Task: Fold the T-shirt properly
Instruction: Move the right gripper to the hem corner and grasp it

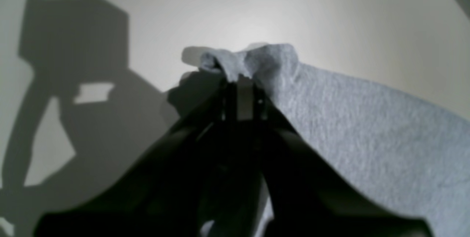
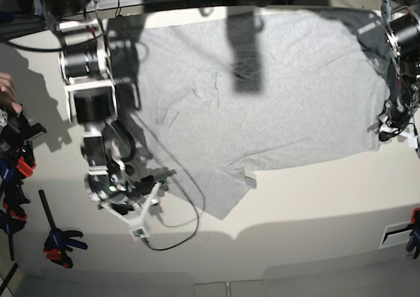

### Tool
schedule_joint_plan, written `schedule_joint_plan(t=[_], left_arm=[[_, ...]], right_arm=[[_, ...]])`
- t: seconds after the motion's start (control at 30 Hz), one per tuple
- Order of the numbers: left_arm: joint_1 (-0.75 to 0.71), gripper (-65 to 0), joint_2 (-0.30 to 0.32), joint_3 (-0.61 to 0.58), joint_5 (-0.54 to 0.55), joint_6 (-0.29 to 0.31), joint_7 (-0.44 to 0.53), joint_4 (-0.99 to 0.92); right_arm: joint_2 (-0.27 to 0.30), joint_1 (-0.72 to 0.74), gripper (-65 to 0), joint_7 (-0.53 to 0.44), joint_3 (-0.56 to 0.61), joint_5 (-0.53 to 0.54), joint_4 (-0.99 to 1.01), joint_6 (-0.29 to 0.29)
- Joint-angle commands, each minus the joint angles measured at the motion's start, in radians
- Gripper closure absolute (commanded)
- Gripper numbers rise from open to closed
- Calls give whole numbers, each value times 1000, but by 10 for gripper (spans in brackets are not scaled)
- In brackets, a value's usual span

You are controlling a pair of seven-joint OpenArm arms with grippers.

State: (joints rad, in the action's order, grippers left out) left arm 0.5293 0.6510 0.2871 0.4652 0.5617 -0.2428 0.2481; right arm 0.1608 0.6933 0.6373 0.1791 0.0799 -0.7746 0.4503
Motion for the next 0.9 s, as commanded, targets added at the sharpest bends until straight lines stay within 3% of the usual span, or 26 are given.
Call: schedule_joint_plan(t=[0.0, 0.2, 0.4, 0.63, 0.8, 0.87], left_arm=[[20, 0, 23, 0, 0, 5, 5, 9], [20, 0, 23, 0, 0, 5, 5, 9], [19, 0, 23, 0, 0, 5, 5, 9], [20, 0, 23, 0, 2, 5, 5, 9], [21, 0, 23, 0, 51, 8, 4, 10], [23, 0, 23, 0, 64, 17, 4, 11]], right_arm=[[-20, 61, -280, -51, -3, -28, 51, 4], [-90, 149, -280, -233, -3, -139, 319, -2], [-77, 107, -280, -367, -3, -212, 357, -45], [-56, 16, -270, -380, -3, -208, 359, -38], [-56, -18, -119, -394, -3, -216, 358, -38], [-55, -15, -18, -394, -3, -220, 351, -39]])
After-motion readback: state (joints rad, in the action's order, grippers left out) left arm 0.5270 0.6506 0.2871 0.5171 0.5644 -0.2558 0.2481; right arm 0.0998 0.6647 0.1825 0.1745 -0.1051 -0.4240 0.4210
